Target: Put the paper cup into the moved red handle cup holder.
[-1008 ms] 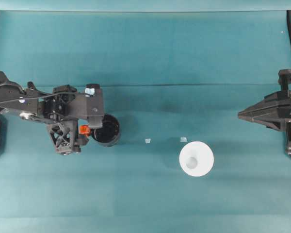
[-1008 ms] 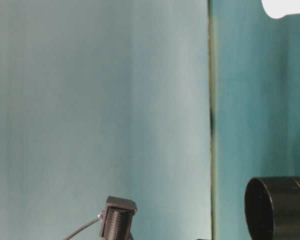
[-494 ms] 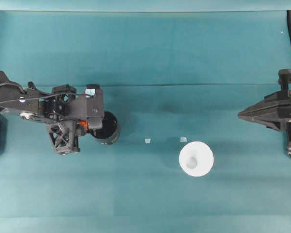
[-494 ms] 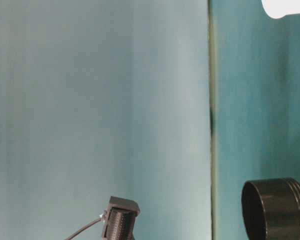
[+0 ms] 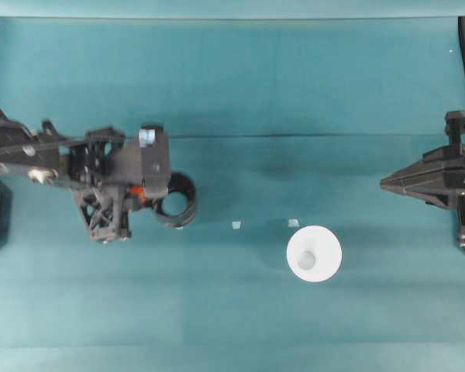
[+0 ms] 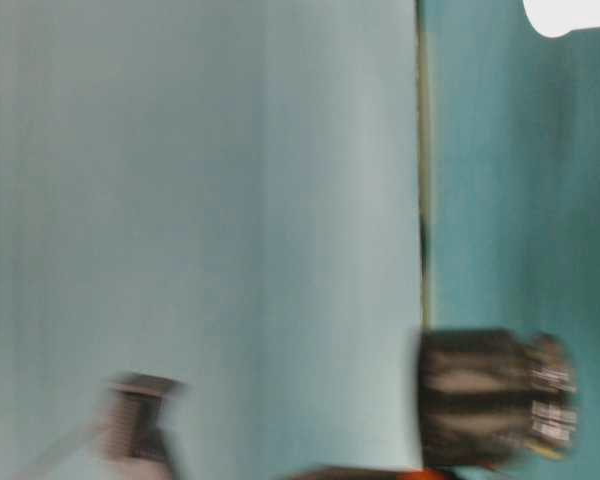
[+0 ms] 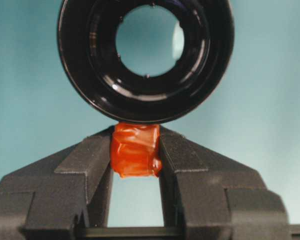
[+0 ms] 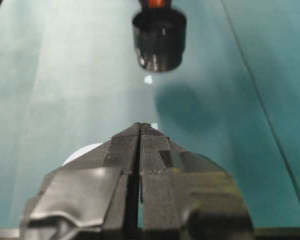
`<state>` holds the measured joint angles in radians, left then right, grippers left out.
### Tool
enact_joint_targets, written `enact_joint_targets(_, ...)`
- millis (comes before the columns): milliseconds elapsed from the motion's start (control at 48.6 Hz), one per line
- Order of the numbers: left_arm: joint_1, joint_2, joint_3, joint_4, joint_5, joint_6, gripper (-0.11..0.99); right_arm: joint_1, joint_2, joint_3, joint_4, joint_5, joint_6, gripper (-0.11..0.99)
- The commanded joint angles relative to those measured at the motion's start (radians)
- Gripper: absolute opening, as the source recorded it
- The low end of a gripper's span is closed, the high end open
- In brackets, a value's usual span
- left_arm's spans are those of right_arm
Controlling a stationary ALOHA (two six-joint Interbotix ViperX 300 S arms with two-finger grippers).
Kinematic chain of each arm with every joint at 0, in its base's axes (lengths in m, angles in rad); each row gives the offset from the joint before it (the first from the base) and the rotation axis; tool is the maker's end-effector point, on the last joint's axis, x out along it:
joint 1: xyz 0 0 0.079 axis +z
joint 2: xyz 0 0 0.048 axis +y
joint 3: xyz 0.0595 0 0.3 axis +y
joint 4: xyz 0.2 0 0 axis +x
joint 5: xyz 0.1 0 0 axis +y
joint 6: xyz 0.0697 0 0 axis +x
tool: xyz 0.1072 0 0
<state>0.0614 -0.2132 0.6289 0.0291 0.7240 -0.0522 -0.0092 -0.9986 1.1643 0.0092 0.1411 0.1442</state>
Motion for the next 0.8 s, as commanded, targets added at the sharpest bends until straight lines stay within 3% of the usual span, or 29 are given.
enact_joint_targets(0,0.0,-0.029,-0.087,0.002,0.069,0.005,0.28,-0.002,0.005,-0.015,0.003,-0.003,0.008,-0.11)
enact_joint_targets(226,-0.012,0.011,-0.186,0.002,0.132,0.061,0.28,-0.002,0.005,-0.014,0.003,-0.003,0.008,-0.11)
enact_joint_targets(638,-0.046,0.169,-0.331,0.003,0.103,0.072,0.28,-0.002,0.005,-0.015,0.003,-0.003,0.008,-0.11)
enact_joint_targets(782,-0.048,0.19,-0.337,0.003,0.078,0.071,0.28,-0.003,0.005,-0.015,0.003,-0.003,0.008,-0.11)
